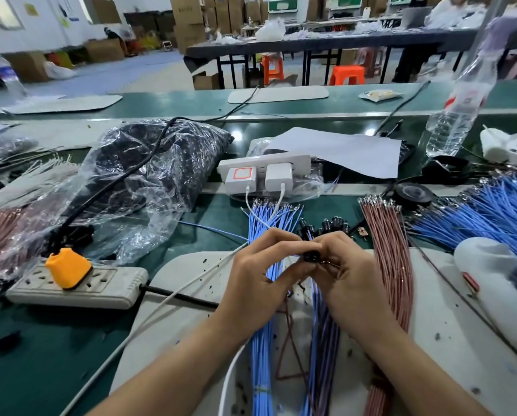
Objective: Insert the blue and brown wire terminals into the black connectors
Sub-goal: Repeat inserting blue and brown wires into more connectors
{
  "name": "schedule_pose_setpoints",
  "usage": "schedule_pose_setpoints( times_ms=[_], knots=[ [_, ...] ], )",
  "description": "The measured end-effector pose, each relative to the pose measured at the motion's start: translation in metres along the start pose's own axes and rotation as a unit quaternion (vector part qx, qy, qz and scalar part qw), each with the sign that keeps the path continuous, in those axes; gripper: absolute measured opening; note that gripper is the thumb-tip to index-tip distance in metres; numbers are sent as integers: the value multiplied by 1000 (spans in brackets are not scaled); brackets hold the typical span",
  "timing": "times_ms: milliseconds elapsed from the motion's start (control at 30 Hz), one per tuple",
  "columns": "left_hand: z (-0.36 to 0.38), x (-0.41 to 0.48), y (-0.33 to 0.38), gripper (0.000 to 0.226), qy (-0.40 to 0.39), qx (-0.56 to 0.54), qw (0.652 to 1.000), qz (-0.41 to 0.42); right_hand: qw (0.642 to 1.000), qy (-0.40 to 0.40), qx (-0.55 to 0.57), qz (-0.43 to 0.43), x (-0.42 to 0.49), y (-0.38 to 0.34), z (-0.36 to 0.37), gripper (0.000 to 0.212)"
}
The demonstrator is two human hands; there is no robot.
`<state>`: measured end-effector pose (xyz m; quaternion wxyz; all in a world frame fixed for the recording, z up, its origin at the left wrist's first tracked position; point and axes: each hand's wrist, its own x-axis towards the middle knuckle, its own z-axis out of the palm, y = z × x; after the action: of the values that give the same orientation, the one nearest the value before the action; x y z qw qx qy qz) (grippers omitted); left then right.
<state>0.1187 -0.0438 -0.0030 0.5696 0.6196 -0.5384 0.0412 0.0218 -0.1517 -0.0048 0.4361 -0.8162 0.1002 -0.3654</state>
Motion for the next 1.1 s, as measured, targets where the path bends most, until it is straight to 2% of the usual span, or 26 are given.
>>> schedule_pose_setpoints(
  times_ms=[500, 767, 867, 1033, 1100],
  knots=[
    [1, -1, 2, 22, 10, -5, 1000, 13, 1000, -7, 5, 11, -1, 0, 0, 8],
    [2, -4, 2, 20, 19, -9, 1000, 12, 999, -7, -38, 7, -1, -3, 2, 8],
    [1, -3, 1, 18, 5, -2, 1000, 5, 998, 12, -48, 23, -2, -3, 3, 15],
    [2, -1, -1, 15, 3, 9, 999, -32, 995, 15, 15, 100, 0, -4, -4, 21],
    [1, 0, -1, 16, 1, -16, 998, -56, 992, 60, 54, 97, 2, -9, -9, 22]
  ],
)
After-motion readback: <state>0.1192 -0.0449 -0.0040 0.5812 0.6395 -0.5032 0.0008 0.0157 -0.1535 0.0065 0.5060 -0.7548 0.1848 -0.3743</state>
